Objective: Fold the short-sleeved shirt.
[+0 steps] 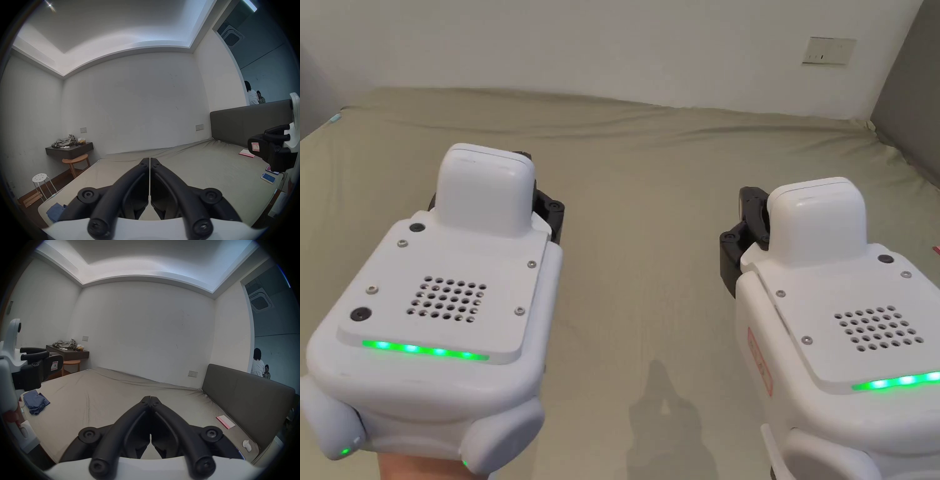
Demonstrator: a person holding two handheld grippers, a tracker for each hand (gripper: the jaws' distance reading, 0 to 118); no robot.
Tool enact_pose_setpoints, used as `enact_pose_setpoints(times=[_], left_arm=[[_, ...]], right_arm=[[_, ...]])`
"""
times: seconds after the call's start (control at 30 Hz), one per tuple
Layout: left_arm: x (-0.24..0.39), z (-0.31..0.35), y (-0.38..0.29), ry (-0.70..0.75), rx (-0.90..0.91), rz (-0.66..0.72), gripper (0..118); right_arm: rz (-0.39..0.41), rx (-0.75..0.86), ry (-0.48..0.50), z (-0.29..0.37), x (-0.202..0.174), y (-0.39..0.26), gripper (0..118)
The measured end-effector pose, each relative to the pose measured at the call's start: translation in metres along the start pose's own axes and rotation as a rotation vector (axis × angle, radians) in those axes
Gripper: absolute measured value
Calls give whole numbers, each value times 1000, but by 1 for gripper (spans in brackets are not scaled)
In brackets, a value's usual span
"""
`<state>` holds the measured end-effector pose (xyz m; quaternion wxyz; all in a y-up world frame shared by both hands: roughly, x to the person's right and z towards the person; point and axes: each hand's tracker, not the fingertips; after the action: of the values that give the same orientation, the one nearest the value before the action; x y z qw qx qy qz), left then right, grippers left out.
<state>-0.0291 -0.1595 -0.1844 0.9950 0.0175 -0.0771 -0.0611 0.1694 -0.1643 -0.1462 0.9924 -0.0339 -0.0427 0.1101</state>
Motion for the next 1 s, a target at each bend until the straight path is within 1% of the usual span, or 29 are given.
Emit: enact_pose_setpoints(times=[0.57, 0.6, 0.63, 0.67, 0.7, 0.73, 0.77, 0.8, 0.83, 0.87, 0.93, 1.0], left_arm=[[4, 0, 3, -17, -4, -5, 0], [5, 0, 3, -19, -7, -2, 0], [4, -1, 2, -12, -11, -3, 3], [2, -3, 2, -21, -16, -3, 9], [2, -4, 2, -20, -26, -5, 22], [2, -6, 2, -16, -37, -9, 41], [1, -8, 1, -16, -44, -14, 63], [2, -8, 0, -21, -48, -17, 96], [2, -8, 0, -23, -46, -18, 111], [1, -7, 0, -22, -35, -18, 117], [2, -2, 0, -19, -10, -11, 117], [0, -3, 3, -29, -7, -1, 117]], right_arm=[[-10, 5, 1, -1, 3, -4, 0], [-11, 5, -4, -1, 3, -4, 0], [-14, 6, -9, -1, 4, -4, 0], [-17, 7, -11, -2, 5, -5, 6], [-21, 6, -13, -2, 6, -5, 28], [-26, 1, -12, -3, 7, -5, 55], [-29, -4, -11, -5, 8, -5, 90], [-36, -27, -14, -7, 9, -5, 118], [-60, -18, 6, 2, 5, -2, 116], [-37, 0, -13, 6, 3, 0, 118], [-6, 0, -28, 9, 0, 2, 118], [14, 4, -32, -5, 5, -2, 118]])
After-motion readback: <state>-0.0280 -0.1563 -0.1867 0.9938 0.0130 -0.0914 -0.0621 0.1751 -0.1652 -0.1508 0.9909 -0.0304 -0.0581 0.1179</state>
